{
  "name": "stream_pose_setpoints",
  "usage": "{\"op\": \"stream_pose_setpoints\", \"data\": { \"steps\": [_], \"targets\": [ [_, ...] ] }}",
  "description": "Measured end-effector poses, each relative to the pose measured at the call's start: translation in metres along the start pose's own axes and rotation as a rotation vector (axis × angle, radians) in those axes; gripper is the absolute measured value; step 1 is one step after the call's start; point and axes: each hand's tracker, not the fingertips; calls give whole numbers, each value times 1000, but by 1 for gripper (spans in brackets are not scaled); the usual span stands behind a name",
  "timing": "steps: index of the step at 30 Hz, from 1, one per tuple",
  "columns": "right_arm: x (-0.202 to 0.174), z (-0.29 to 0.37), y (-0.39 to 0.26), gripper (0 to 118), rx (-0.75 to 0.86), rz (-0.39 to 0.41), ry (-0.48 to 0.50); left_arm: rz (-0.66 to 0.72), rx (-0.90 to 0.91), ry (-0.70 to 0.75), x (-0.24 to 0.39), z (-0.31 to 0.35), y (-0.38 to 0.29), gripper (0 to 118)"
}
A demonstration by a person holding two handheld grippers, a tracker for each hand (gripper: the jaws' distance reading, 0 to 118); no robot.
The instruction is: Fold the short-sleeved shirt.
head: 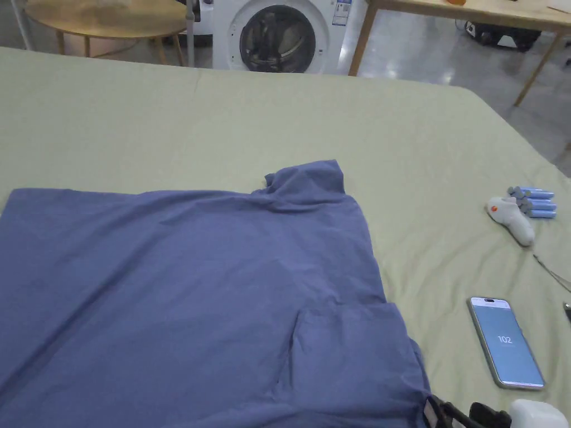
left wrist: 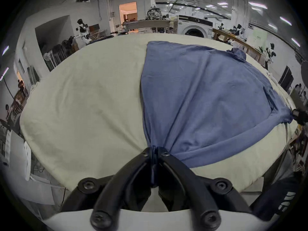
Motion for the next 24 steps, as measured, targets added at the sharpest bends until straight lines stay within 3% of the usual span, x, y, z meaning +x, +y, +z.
{"op": "stream_pose_setpoints", "data": {
  "steps": [3, 6, 11, 14, 19, 24],
  "targets": [
    [-1, -15, -10, 17, -74, 37, 54, 12, -4, -8, -1, 2, 1, 0],
    [-8, -24, -16, 6, -99, 76, 50, 30, -2, -20, -5, 4, 2, 0],
    [-17, -18, -9, 6, -81, 112, 52, 69, 23, -36, -9, 9, 0, 0],
    [-20, -7, 14, 6, -26, 139, 58, 79, 125, -87, -11, 33, 14, 0],
    [-26, -19, 85, 6, 64, 143, 143, 63, 235, -135, -35, 28, 81, 0],
    [-48, -78, 155, 6, 64, 126, 147, -9, 309, -156, -34, -7, 156, 0]
  ]
}}
